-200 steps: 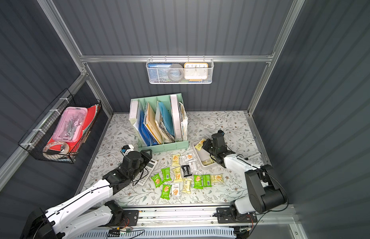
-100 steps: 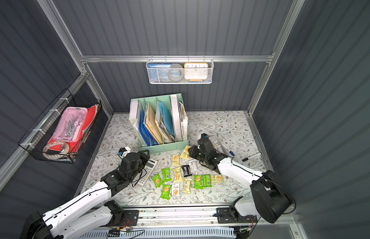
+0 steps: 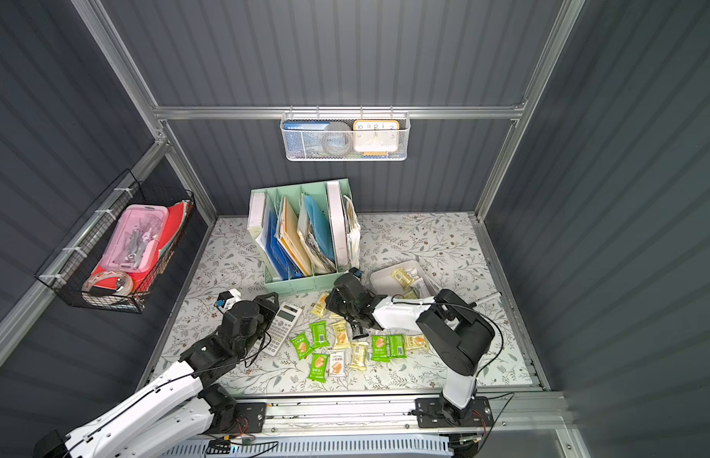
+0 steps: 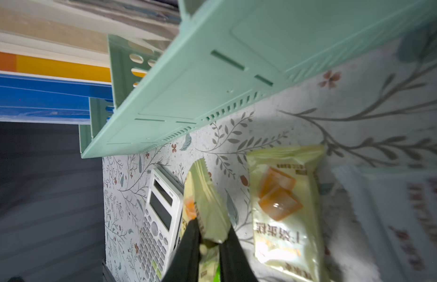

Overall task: Take the cookies out of the storage box
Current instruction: Place the cookie at the center of the board, then pick up the cookie from the storage box.

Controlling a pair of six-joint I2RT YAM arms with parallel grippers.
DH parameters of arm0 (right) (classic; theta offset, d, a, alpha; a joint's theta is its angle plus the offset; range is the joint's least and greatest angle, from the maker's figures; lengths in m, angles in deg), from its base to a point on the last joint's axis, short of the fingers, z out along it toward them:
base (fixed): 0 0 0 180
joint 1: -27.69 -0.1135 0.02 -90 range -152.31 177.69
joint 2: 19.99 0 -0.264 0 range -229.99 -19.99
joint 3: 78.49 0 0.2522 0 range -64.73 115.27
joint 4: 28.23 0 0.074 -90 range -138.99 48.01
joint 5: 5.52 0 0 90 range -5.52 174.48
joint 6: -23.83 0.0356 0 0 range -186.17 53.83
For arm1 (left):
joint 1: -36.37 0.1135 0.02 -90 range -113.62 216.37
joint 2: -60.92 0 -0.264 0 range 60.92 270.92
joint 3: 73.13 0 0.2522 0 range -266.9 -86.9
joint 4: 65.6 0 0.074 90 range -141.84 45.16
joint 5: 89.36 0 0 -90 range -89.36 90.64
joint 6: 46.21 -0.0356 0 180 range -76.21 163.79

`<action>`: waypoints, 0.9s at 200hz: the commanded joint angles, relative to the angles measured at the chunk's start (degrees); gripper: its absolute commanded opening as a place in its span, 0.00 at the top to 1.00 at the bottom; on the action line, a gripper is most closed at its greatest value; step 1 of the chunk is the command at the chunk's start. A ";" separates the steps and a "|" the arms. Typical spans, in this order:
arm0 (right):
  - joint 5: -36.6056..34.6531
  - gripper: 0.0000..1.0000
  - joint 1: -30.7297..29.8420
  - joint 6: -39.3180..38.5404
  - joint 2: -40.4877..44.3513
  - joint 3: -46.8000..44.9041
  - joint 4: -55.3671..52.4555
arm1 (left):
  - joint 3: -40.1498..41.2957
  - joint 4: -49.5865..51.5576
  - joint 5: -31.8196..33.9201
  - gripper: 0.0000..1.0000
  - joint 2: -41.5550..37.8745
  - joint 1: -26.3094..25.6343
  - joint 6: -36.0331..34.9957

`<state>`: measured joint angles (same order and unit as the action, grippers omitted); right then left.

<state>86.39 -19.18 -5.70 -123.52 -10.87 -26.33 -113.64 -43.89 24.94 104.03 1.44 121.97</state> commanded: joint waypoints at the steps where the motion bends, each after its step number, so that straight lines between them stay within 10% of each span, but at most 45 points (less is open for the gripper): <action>1: -2.87 0.86 -0.38 2.19 -3.10 2.57 1.09 | 1.25 1.60 0.60 0.58 -0.58 0.14 0.49; 76: -6.14 0.63 -1.58 -1.36 -1.34 2.05 -2.55 | 0.38 -1.69 -2.09 0.58 2.54 0.14 -1.75; 149: -16.23 0.58 -1.26 -14.39 25.66 -9.13 -18.58 | -3.25 -12.41 -9.32 0.58 12.75 -0.20 -8.40; 180: -18.42 0.57 3.61 -21.74 37.34 -10.65 -29.97 | -8.88 -15.37 -4.72 0.57 21.16 -9.05 -9.84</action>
<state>72.31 -19.40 -19.32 -92.37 -20.46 -43.69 -117.20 -55.04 18.36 120.47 -1.86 115.89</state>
